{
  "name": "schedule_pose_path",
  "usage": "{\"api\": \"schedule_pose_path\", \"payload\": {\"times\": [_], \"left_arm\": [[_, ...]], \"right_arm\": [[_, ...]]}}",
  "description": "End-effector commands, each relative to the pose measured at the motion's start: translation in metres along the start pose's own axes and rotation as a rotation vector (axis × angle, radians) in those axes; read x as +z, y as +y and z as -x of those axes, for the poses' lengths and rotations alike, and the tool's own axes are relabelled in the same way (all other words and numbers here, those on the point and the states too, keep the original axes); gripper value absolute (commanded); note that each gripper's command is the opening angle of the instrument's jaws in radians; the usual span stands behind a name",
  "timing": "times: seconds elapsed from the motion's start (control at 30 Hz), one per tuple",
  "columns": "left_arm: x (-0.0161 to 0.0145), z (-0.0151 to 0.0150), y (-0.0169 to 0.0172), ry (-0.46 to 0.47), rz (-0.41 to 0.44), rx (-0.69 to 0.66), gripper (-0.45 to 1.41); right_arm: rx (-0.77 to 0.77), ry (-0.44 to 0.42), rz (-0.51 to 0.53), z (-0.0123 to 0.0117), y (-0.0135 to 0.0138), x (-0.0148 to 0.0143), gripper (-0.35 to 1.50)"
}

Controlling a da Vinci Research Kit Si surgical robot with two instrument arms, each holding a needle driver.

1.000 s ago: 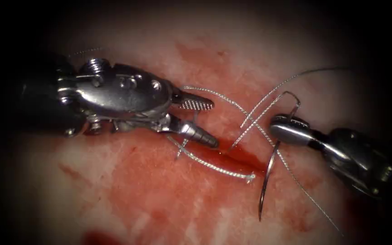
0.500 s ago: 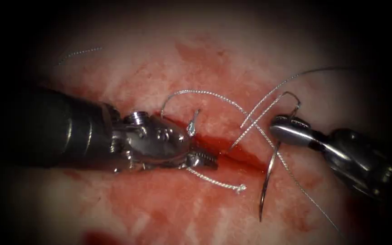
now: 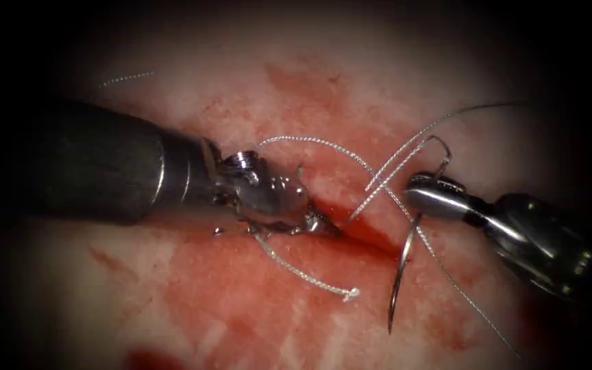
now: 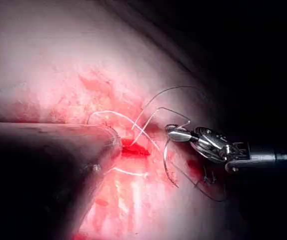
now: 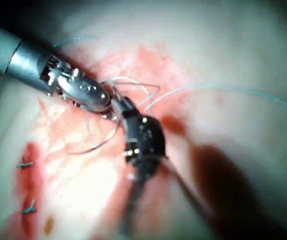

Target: Wound Closure

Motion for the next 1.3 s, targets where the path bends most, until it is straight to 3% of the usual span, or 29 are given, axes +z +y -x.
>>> {"api": "schedule_pose_path", "payload": {"times": [0.03,0.3,0.4,0.53,0.8,0.9,0.93,1.07,1.3], "left_arm": [[0.0009,0.0001,0.0001,-0.001,0.002,-0.001,-0.35],[0.0007,-0.0004,-0.0027,-0.121,-0.012,-0.030,-0.35],[0.0015,-0.0005,-0.0025,-0.207,0.059,-0.055,-0.35],[0.0020,-0.0006,-0.0024,-0.311,0.158,-0.076,-0.18],[0.0043,-0.0025,-0.0037,-0.357,0.246,-0.131,0.04],[0.0056,-0.0024,-0.0033,-0.394,0.316,-0.153,0.21],[0.0063,-0.0020,-0.0029,-0.421,0.356,-0.170,0.43],[0.0067,-0.0015,-0.0023,-0.440,0.408,-0.173,0.59],[0.0041,-0.0017,-0.0024,-0.370,0.539,-0.187,0.62]], "right_arm": [[0.001,-0.001,-0.003,0.0007,-0.0003,0.0006,-0.35],[-0.001,-0.003,-0.005,0.0011,-0.0007,0.0011,-0.35],[-0.001,-0.003,-0.005,0.0011,-0.0007,0.0010,-0.35],[-0.001,-0.003,-0.005,0.0011,-0.0008,0.0010,-0.35],[-0.001,-0.004,-0.009,0.0011,-0.0009,0.0009,-0.35],[-0.001,-0.004,-0.010,0.0011,-0.0009,0.0008,-0.35],[-0.001,-0.004,-0.010,0.0011,-0.0009,0.0008,-0.35],[-0.001,-0.005,-0.011,0.0011,-0.0009,0.0007,-0.35],[-0.012,-0.004,-0.008,0.0009,-0.0006,0.0009,-0.35]]}}
